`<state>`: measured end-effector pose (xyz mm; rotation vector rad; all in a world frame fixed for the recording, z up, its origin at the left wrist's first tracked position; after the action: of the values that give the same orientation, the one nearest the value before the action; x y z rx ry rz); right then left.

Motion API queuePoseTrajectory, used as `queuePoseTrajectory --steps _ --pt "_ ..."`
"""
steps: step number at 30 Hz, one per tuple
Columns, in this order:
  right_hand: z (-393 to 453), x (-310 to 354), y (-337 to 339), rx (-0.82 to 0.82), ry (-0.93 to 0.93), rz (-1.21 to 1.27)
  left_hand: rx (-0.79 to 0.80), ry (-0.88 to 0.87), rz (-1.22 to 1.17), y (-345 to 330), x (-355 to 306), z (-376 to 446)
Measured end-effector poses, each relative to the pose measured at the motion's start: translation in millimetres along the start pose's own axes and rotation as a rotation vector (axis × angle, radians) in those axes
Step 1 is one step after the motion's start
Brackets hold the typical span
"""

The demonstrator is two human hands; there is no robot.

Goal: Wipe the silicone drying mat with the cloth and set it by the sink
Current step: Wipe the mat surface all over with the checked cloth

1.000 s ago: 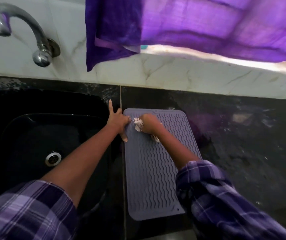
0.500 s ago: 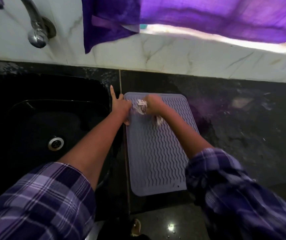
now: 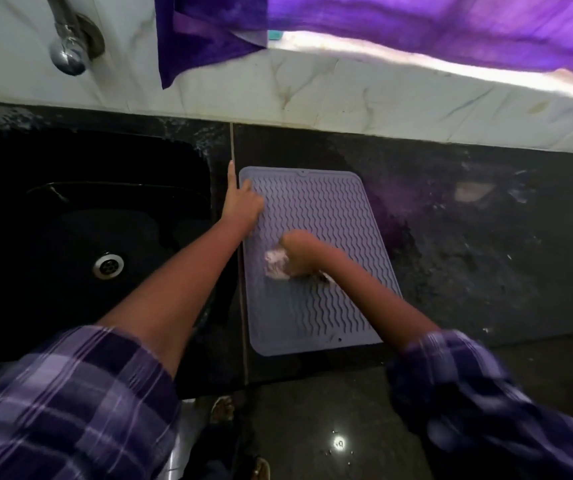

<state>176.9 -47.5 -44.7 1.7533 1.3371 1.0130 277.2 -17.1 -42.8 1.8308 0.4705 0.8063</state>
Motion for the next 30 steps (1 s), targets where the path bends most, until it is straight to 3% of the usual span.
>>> queuePoseTrajectory --steps 2,6,9,15,18,20,22,26,30 --pt "5 -5 19 -0.144 -0.039 0.084 0.065 0.023 -0.072 -6 -6 -22" --pt "-10 -1 2 -0.194 -0.062 -0.017 0.199 0.035 -0.142 -30 -20 -66" --pt "-30 7 -17 -0.121 -0.014 -0.006 0.162 0.054 -0.114 -30 -22 -76" --pt "-99 23 -78 0.225 0.098 -0.032 0.133 0.088 -0.026 -25 -30 -84" --pt "-97 20 -49 0.121 0.061 -0.012 0.063 0.09 -0.023 -19 -36 -98" --pt "-88 16 -23 -0.059 0.039 0.038 0.099 0.109 -0.092 -23 -38 -108" --pt "-82 18 -22 -0.135 0.015 -0.007 0.161 0.118 -0.126 -29 -38 -116" --pt "-86 25 -62 -0.093 0.008 -0.049 0.139 0.1 -0.103 -33 -37 -117" --pt "-101 18 -81 0.056 0.029 -0.079 0.154 0.09 -0.095 -33 -41 -121"
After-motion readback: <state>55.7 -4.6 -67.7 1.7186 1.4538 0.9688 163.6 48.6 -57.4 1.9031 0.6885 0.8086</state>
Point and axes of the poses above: each hand's wrist, its own z-axis towards the middle knuckle, its own y-axis out of the back of the hand, x = y × z, the point moved 8 cm from there along z, towards the middle knuckle, and after that the axes turned 5 degrees about y, right-handed, at the moved point
